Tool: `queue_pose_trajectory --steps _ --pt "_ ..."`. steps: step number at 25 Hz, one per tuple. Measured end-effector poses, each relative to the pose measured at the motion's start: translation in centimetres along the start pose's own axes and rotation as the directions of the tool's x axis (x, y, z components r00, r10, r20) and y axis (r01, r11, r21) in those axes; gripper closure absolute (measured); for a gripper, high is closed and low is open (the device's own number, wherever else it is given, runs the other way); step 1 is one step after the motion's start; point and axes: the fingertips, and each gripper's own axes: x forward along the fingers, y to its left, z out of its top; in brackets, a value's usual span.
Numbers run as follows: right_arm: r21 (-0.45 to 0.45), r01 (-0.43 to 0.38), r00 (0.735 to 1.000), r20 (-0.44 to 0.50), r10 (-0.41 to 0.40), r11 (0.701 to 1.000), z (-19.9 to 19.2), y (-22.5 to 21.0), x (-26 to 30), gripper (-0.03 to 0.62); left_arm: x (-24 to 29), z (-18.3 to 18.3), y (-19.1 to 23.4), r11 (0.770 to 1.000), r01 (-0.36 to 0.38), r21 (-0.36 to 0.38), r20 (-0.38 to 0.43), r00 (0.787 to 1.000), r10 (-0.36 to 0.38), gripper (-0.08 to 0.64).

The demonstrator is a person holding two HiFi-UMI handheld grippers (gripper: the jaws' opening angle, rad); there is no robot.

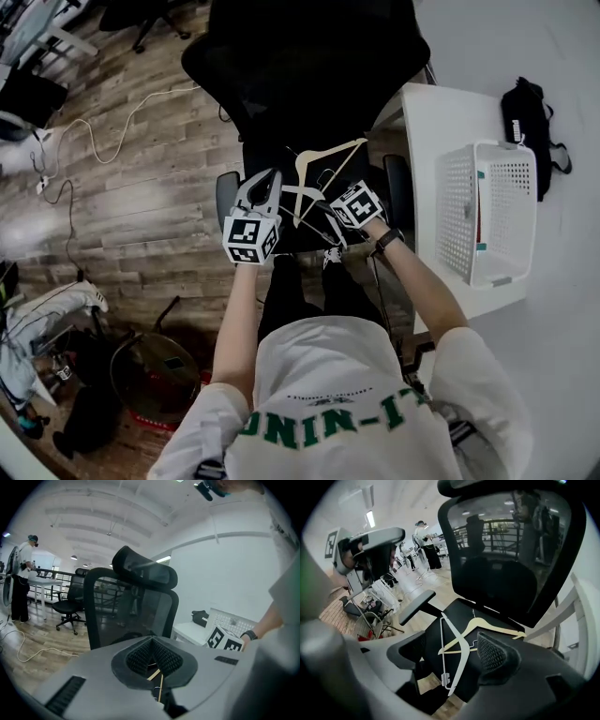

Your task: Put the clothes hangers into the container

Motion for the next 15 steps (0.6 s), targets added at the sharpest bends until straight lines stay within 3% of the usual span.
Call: queue_pose_trajectory --steps 6,12,15 --pt "0.077 -0.005 1.0 -0.024 0.007 0.997 -5.6 -1.5 9.6 0.238 3.6 -7.1 2.0 1.0 -0.005 0.006 -0.075 0.997 0.005 0.549" --pt "0.228 0.09 0.993 -0.092 -0.07 0.97 -12.2 -4.4 17.9 0.246 7.0 -14.8 3.3 1.0 0.0 -0.021 -0.133 0.991 -0.003 0.549" --pt "0.259 0.133 0.984 -0.147 -0.097 0.957 -15.2 -5.1 20.7 0.255 7.5 -17.8 3.6 0.999 0.005 -0.038 -0.165 0.986 -0.011 0.551"
